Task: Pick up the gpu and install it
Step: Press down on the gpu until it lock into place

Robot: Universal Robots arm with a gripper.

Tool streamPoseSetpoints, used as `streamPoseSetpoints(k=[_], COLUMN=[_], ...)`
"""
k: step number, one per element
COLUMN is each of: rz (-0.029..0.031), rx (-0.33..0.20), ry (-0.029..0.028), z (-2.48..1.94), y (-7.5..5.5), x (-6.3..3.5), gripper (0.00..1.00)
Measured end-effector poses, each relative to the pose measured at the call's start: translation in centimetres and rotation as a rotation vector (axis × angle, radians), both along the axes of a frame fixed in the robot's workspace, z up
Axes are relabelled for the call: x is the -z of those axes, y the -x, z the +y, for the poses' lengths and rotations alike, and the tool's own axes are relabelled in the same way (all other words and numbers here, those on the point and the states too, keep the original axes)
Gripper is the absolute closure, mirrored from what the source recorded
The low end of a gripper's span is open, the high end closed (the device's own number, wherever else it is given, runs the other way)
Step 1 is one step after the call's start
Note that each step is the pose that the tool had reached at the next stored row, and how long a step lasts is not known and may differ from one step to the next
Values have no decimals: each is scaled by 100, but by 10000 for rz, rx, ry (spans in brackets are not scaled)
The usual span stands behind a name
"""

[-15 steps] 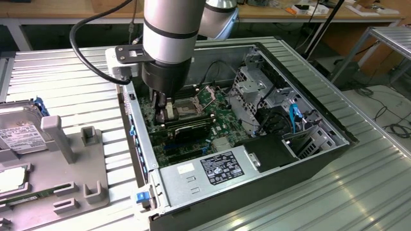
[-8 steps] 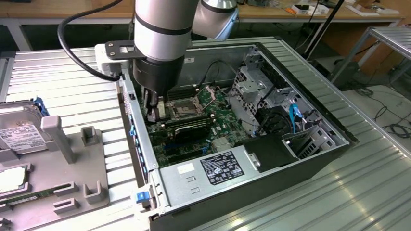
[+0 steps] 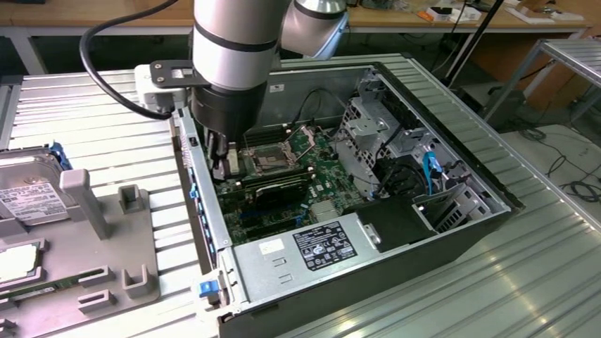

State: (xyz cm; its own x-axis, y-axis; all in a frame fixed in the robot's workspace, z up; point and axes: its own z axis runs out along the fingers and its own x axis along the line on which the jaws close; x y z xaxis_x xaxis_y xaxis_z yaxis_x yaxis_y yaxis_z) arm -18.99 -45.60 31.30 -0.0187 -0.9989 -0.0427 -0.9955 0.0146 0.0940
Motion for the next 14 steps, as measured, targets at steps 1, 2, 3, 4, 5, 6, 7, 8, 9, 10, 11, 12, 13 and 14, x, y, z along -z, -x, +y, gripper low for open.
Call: streamPoseSetpoints(k=[1,2,3,4,5,6,7,8,9,10,11,12,13,14], rz=[4,5,5,5,5,5,4,4,6,7,8,5,6,6], rx=[0,0,-1,-1,0,0,-1,-1,-2,-1,0,0,-1,-1], ry=[1,1,1,1,1,1,0,1,3,5,6,2,3,3], z=[-7,-13,-15,-15,-15,-15,-16,-16,-16,-16,-16,-16,-17,-18], y=[5,9,11,11,11,11,11,11,11,12,12,12,13,15], x=[0,0,0,0,0,1,6,11,14,16,18,22,25,28], gripper=[89,89,89,89,89,89,89,89,89,89,89,89,89,89])
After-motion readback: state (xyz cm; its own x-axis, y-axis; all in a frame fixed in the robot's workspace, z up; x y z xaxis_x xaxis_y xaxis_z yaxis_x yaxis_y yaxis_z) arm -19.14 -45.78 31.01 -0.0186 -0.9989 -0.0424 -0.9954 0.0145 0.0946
